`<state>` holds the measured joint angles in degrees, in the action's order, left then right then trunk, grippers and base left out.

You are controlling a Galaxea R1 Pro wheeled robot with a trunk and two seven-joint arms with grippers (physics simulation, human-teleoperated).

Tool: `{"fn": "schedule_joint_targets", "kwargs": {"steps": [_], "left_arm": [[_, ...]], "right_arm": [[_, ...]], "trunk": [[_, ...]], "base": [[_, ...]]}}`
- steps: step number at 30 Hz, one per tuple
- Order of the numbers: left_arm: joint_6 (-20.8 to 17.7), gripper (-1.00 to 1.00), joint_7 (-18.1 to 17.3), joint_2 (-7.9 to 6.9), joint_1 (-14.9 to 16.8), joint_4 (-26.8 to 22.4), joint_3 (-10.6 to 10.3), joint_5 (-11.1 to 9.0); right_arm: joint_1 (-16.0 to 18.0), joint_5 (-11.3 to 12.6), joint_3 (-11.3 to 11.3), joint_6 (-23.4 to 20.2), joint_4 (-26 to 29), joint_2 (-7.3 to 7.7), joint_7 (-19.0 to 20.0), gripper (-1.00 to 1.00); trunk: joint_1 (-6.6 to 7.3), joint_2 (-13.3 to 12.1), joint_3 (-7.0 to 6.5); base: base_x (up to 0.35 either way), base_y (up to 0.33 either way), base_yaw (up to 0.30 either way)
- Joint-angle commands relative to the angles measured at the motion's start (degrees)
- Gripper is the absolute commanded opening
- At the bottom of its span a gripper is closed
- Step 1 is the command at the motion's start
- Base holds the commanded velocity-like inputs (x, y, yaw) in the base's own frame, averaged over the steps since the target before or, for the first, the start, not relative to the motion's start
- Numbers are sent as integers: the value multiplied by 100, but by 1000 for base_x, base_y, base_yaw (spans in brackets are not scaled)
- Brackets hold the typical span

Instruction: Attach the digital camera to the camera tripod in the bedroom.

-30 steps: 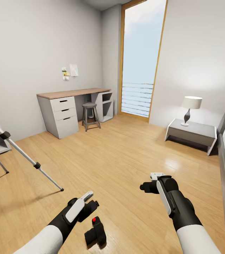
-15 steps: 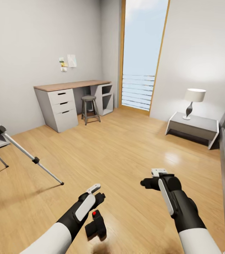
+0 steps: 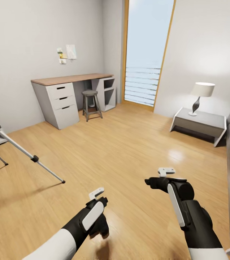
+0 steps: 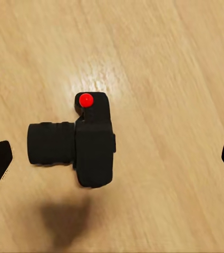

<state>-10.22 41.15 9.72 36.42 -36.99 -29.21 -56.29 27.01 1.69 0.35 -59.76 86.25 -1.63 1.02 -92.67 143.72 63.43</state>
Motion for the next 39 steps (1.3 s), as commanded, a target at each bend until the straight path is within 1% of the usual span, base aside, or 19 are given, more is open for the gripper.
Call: {"fn": "schedule_joint_targets", "kwargs": {"steps": [1, 3, 7, 9, 12, 13, 15, 16, 19, 20, 21, 24, 28, 34, 39], "left_arm": [[15, 100, 61, -4, 5, -9, -45, -3], [42, 100, 78, -4, 5, -11, -65, 16], [96, 100, 112, -6, 4, -13, -140, 119], [116, 100, 109, -5, 4, -12, -190, 177], [123, 100, 103, -5, 5, -12, -209, 199], [131, 100, 94, -5, 3, -11, -237, 230], [129, 100, 88, -5, 4, -13, -255, 250], [129, 100, 88, -5, 4, -13, -255, 250], [136, 100, 81, -2, 5, -14, -272, 269], [142, 100, 79, -1, 5, -15, -277, 274], [142, 100, 79, -1, 5, -15, -277, 274], [160, 100, 70, 3, 5, -45, -310, 288], [165, 100, 78, 3, 5, -121, -359, 293], [174, 100, 122, 4, 3, -245, -499, 301], [174, 100, 148, 1, 4, -277, -550, 321]], "right_arm": [[-47, 15, 0, -24, 88, -2, 8, 100], [-87, 17, 1, -24, 160, -1, 12, 100], [-168, 22, 5, -24, 332, 2, 26, 100], [-200, 25, -3, -24, 435, 3, 90, 100], [-212, 24, -8, -24, 472, 5, 169, 100], [-230, 23, -14, -24, 526, 22, 438, 100], [-243, 5, -15, -24, 560, 48, 801, 100], [-243, 5, -15, -24, 560, 48, 801, 100], [-253, -29, -12, -24, 590, 74, 1266, 100], [-256, -36, -9, -24, 596, 78, 1367, 100], [-256, -36, -9, -24, 596, 78, 1367, 100], [-258, -51, 1, -24, 608, 71, 1559, 100], [-258, -57, 2, -24, 613, 68, 1632, 100], [-258, -62, -12, -24, 619, 59, 1720, 100], [-258, -63, -14, -24, 620, 58, 1748, 100]], "trunk": [[-1, 4, 28], [-6, 7, 72], [-17, 12, 161], [-22, 15, 205], [-29, 19, 272], [-32, 20, 294], [-37, 23, 338], [-40, 24, 360], [-47, 28, 427], [-50, 29, 449], [-53, 31, 471], [-60, 35, 538], [-71, 40, 626], [-86, 48, 759], [-99, 55, 870]], "base": [[0, 0, 0], [0, 0, 0], [0, 0, 0], [0, 0, 0], [0, 0, 0], [0, 0, 0], [0, 0, 0], [0, 0, 0], [0, 0, 0], [0, 0, 0], [0, 0, 0], [0, 0, 0], [0, 0, 0], [0, 0, 0], [0, 0, 0]]}}
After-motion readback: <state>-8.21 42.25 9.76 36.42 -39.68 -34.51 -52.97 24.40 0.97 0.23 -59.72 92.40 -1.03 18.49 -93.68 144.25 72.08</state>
